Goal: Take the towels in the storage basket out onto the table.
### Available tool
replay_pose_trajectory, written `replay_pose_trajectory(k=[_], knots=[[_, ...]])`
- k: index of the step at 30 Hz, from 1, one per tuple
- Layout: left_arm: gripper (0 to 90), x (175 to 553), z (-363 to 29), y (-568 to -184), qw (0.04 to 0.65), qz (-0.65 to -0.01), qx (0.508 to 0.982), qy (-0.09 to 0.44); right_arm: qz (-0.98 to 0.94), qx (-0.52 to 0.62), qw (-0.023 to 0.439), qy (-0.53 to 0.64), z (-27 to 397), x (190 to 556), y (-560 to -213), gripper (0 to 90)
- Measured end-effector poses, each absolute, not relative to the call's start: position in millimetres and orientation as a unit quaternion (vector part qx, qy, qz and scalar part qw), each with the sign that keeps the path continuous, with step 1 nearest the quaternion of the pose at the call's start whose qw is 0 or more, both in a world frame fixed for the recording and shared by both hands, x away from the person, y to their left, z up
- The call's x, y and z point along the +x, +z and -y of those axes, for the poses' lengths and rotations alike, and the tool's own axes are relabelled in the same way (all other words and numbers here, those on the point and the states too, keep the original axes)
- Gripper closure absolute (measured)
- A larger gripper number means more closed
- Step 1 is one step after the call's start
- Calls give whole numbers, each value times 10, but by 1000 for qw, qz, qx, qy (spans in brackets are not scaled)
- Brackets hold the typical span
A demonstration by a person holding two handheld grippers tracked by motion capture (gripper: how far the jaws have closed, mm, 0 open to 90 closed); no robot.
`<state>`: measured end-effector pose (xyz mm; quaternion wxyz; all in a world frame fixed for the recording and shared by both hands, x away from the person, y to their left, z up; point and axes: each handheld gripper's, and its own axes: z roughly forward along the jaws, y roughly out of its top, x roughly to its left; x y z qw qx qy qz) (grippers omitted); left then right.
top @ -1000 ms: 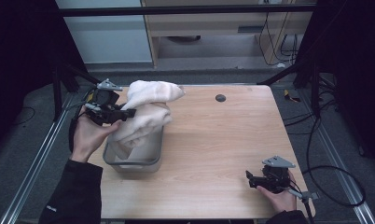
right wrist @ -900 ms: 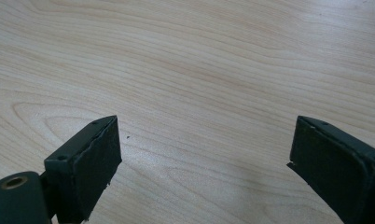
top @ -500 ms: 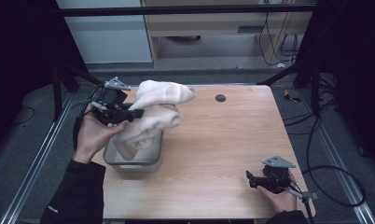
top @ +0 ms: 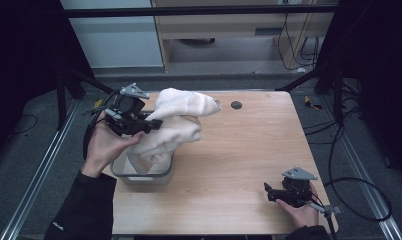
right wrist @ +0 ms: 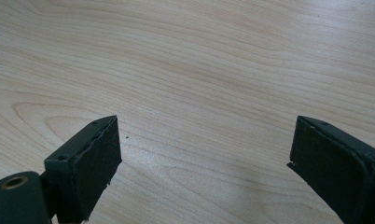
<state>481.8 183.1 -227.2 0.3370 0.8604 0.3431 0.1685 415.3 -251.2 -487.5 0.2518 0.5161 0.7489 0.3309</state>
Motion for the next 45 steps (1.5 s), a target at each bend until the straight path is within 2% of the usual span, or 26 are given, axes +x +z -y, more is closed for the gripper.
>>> replay_pose_trajectory(k=[27, 45], knots=[[725, 4727, -1301, -2167, 356, -294, 872, 161, -746, 519, 251, 334, 2538, 4137, -4864, 88], [724, 4829, -848, -2436, 358, -273, 881, 145, -744, 518, 254, 337, 2567, 4111, -4879, 90]])
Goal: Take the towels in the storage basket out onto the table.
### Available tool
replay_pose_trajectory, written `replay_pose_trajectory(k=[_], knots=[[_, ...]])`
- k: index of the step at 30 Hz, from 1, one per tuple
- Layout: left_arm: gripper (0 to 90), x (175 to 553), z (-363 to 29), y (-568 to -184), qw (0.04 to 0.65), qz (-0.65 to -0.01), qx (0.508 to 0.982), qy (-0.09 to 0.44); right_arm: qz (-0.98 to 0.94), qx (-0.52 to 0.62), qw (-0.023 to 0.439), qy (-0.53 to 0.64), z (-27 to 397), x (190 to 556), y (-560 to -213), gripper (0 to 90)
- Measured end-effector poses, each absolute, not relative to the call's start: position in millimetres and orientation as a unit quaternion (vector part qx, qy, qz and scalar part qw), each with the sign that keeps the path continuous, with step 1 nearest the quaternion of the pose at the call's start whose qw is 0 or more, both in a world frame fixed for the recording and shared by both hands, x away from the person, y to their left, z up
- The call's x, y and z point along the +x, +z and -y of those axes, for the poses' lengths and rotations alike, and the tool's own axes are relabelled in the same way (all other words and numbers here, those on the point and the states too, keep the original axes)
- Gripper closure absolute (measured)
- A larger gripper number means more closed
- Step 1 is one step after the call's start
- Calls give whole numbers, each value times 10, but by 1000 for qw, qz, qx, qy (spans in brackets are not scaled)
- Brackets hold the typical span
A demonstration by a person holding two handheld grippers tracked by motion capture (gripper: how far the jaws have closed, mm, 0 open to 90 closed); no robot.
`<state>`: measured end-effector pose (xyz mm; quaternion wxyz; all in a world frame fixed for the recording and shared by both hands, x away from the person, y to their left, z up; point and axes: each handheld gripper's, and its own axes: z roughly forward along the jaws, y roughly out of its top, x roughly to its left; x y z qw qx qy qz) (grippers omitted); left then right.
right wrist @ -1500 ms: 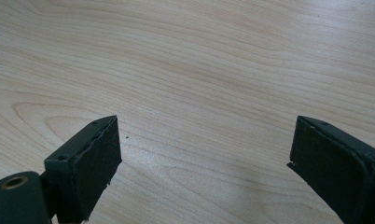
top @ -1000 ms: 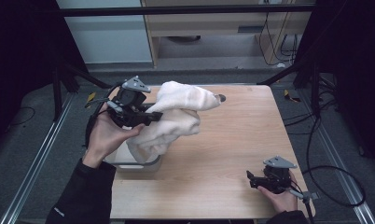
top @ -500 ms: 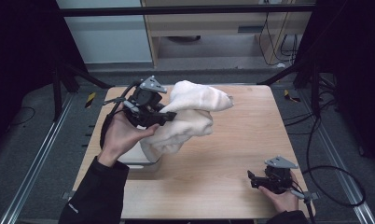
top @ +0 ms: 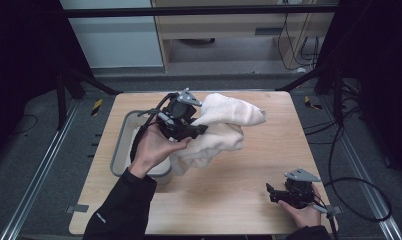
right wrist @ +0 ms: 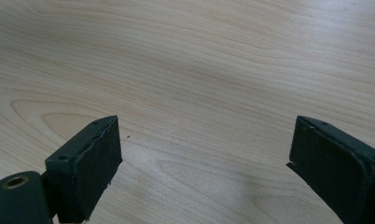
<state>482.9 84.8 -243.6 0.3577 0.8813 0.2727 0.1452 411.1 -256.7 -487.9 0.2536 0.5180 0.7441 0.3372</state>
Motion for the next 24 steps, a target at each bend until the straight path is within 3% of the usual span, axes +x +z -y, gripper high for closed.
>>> replay_pose_trajectory(k=[24], knots=[[723, 4988, -484, -3018, 340, -268, 894, 114, -747, 513, 256, 335, 2554, 4113, -4897, 92]])
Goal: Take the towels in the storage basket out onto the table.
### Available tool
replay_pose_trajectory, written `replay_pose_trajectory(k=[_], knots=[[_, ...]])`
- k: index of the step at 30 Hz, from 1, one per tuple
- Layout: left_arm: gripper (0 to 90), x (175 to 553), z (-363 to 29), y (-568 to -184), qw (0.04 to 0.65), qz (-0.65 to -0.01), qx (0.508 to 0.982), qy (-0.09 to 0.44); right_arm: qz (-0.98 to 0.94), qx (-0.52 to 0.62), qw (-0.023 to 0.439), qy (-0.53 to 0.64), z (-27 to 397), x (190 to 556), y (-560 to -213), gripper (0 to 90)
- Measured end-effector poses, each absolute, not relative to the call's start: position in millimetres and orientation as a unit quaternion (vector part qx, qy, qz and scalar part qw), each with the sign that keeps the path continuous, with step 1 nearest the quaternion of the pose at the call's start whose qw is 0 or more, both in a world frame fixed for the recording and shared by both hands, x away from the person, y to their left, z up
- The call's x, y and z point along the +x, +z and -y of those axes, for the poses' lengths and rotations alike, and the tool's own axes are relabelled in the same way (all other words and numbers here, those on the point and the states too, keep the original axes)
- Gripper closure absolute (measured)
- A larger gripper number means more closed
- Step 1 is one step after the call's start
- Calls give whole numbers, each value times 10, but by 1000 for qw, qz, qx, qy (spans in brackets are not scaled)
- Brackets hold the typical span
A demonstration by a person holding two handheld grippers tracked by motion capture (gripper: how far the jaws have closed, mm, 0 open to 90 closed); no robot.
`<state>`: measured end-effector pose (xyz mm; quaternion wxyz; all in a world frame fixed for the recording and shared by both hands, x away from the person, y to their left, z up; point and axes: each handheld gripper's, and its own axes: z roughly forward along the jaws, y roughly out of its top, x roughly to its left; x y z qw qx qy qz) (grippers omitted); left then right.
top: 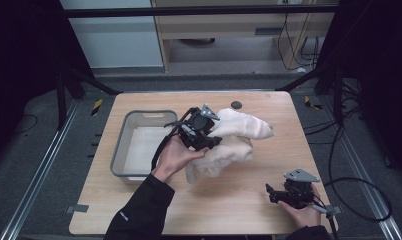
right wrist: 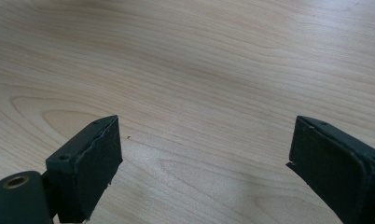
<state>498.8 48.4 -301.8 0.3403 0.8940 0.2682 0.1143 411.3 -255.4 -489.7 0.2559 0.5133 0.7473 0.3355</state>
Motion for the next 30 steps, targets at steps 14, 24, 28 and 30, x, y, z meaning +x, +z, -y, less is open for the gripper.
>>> replay_pose_trajectory(k=[14, 24, 28, 30], knots=[[722, 5080, -365, -3375, 336, -275, 896, 97, -750, 511, 257, 333, 2557, 4114, -4906, 93], [717, 5131, -321, -3561, 334, -282, 895, 93, -750, 513, 253, 332, 2548, 4111, -4908, 93], [712, 5156, -302, -3640, 332, -286, 894, 95, -751, 512, 253, 332, 2549, 4111, -4909, 93], [709, 5178, -293, -3698, 332, -290, 893, 94, -751, 512, 253, 332, 2548, 4112, -4910, 93]])
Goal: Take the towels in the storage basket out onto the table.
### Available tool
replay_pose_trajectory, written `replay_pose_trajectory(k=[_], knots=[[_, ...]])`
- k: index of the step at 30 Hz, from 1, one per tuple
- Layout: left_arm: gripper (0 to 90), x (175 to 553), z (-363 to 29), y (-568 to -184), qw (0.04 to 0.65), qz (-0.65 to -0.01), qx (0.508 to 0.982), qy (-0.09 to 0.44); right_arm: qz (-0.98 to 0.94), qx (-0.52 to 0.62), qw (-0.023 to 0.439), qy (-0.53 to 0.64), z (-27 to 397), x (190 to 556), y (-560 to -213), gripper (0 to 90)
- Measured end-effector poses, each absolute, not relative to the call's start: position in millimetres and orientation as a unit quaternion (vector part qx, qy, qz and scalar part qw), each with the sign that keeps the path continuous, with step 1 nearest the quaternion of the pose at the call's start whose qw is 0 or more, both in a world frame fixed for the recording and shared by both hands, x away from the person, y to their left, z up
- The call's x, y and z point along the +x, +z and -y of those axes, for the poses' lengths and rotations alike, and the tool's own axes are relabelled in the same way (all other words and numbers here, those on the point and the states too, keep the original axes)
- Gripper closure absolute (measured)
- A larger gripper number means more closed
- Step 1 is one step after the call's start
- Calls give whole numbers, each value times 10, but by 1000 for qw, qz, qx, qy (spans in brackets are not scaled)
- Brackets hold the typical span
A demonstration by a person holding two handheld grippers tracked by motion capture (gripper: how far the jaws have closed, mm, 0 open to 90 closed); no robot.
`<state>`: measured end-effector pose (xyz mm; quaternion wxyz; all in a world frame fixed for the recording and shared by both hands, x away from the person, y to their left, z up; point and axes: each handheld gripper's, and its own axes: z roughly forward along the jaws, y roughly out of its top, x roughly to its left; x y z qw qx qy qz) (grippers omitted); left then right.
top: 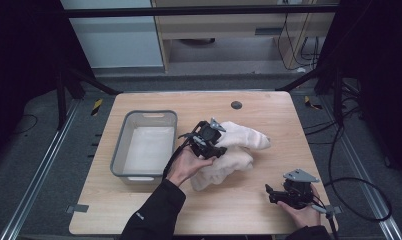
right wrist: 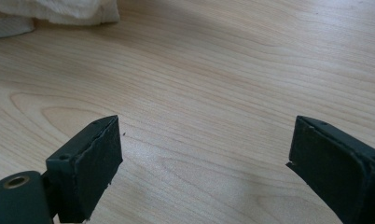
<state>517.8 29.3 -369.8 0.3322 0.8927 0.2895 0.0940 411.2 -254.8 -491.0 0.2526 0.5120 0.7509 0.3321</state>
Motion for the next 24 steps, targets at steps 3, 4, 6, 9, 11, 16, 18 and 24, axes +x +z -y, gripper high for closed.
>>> replay_pose_trajectory(k=[3, 4, 6, 9, 11, 16, 18, 24], knots=[[703, 5194, -283, -3759, 332, -293, 892, 93, -751, 512, 252, 332, 2547, 4112, -4911, 93], [700, 5201, -281, -3779, 330, -294, 892, 93, -751, 512, 252, 332, 2545, 4111, -4911, 93], [694, 5208, -278, -3800, 328, -296, 892, 93, -751, 511, 252, 332, 2546, 4113, -4912, 93], [689, 5240, -274, -3886, 326, -302, 891, 95, -752, 511, 252, 332, 2546, 4114, -4913, 92], [682, 5253, -276, -3921, 328, -307, 889, 92, -752, 511, 253, 332, 2546, 4114, -4914, 92], [660, 5261, -278, -3946, 327, -310, 888, 94, -753, 510, 252, 331, 2546, 4114, -4915, 93], [650, 5262, -276, -3950, 324, -310, 889, 93, -753, 510, 252, 331, 2545, 4114, -4915, 92], [588, 5273, -302, -3999, 310, -312, 892, 101, -752, 511, 252, 331, 2543, 4112, -4914, 93]])
